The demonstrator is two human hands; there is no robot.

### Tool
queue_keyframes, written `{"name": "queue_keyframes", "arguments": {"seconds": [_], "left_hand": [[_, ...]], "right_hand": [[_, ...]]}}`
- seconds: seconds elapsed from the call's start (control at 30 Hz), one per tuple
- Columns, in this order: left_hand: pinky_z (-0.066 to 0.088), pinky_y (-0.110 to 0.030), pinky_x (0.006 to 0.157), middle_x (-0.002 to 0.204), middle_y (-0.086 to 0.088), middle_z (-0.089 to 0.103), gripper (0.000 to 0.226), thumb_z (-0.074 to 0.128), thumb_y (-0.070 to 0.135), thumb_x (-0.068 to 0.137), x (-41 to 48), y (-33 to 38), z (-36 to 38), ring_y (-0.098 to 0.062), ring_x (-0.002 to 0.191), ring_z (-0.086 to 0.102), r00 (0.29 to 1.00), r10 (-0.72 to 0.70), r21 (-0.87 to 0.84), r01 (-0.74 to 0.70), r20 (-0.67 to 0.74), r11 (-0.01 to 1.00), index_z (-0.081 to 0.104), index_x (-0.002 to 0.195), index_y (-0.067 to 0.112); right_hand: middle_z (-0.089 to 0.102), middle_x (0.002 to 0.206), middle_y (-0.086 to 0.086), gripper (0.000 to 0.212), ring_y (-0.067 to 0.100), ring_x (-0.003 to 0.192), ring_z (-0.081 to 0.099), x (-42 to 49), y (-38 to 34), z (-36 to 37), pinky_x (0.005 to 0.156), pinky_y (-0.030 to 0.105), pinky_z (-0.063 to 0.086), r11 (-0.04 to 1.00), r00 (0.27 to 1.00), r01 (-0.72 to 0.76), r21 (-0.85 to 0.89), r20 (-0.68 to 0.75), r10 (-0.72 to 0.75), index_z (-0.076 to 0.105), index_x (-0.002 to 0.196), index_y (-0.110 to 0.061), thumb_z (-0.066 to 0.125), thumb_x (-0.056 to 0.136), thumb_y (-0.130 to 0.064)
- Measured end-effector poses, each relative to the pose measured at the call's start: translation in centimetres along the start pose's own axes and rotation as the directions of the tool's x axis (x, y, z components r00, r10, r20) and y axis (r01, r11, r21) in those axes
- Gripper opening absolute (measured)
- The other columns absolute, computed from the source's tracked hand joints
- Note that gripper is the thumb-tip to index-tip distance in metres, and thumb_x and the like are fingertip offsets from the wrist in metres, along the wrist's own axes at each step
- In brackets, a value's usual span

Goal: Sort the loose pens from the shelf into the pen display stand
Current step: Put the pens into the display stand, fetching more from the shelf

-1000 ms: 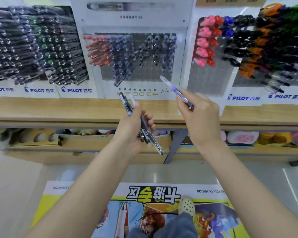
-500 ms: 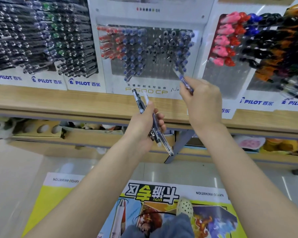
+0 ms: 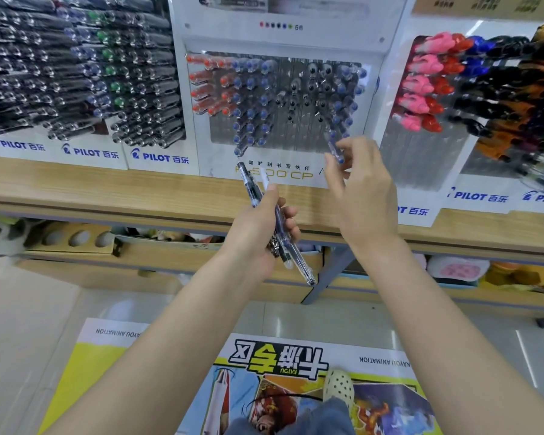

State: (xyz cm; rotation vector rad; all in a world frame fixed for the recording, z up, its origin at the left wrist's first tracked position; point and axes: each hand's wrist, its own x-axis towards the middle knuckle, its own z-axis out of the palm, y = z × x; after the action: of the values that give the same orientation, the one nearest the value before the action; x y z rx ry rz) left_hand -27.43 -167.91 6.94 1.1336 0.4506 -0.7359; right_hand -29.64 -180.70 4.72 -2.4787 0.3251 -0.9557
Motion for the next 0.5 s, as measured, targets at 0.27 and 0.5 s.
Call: {"name": "queue_keyframes", "arguments": {"seconds": [0.27,0.5], "left_hand": [[0.042,-0.018,0.039,0.058,0.000,0.053,0.029,0.048,0.035,0.096,0.3,0.2,-0.7,-0.008,0.038,0.045,1.000,-0.005,0.008,0.005,0.006,1.000,0.049,0.082,0.010],[0.043,-0.019,0.040,0.059,-0.002,0.053,0.028,0.048,0.031,0.097,0.6,0.7,-0.6,-0.010,0.038,0.047,1.000,-0.020,-0.012,0.020,0.015,1.000,0.051,0.081,0.008]], "right_hand": [[0.068,0.081,0.010,0.019,0.025,0.069,0.062,1.6,0.4,0.8,0.061,0.038,0.053,0.999,0.999,-0.039,-0.018,0.001,0.039,0.063,0.095,-0.002,0.060,0.090,-0.020],[0.070,0.086,0.012,0.024,0.026,0.076,0.066,1.3,0.2,1.0,0.065,0.036,0.054,0.999,1.000,-0.025,-0.021,-0.017,0.024,0.065,0.104,-0.001,0.052,0.094,-0.019]]}}
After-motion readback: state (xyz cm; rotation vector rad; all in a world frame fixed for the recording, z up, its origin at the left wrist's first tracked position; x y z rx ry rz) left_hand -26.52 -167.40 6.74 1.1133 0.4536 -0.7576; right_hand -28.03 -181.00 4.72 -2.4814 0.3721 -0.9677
